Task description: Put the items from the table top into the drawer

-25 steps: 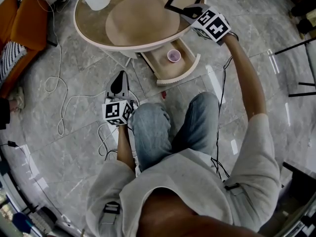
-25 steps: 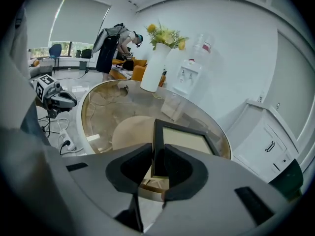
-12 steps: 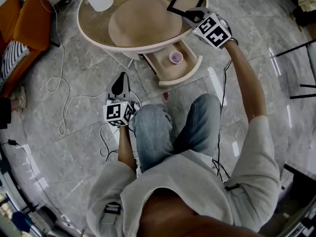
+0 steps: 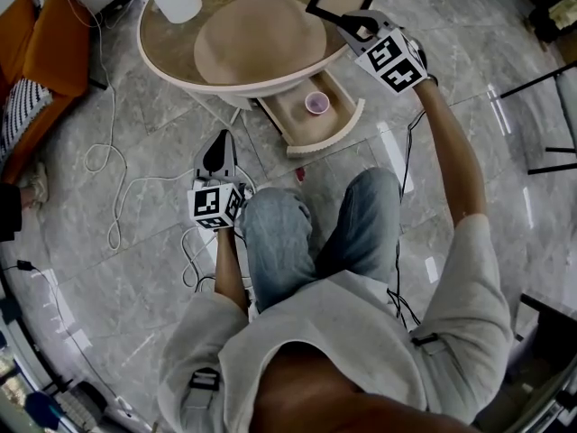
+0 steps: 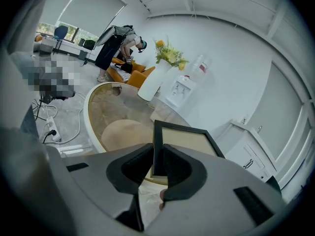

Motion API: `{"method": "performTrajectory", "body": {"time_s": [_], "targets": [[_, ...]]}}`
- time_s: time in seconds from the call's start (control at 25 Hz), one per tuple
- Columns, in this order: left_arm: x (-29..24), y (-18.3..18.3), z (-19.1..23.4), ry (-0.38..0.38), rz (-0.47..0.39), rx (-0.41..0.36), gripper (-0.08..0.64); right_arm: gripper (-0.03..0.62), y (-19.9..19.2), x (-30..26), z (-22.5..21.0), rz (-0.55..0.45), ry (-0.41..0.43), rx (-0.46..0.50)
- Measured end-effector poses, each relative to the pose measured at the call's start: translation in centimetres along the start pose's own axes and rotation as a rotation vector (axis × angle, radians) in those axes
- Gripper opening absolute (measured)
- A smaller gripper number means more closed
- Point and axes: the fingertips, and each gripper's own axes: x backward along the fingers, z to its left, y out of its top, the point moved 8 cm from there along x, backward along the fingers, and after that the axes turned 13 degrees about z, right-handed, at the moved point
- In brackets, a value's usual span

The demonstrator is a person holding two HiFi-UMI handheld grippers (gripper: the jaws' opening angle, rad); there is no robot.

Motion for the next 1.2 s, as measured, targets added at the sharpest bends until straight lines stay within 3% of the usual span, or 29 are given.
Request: {"method": "performTrajectory", "body": {"time_s": [0.64, 0.96, 1.2], "targets": [[-1.8, 0.1, -2.8, -0.093, 0.000, -0.030, 0.015, 0.084, -6.4, 8.9, -1.8, 0.069, -0.147, -0.073], [-2.7, -0.4, -3.6, -0.117, 0.012, -0.035, 0.015, 0.084, -9.7, 9.7, 1.3, 0.104, -0.104, -0.099], [-2.7, -1.1, -3.4, -0.103, 0.028, -0.036, 0.015, 0.084, -11.9, 6.8, 6.0, 0.124, 0.016, -0.094]]}}
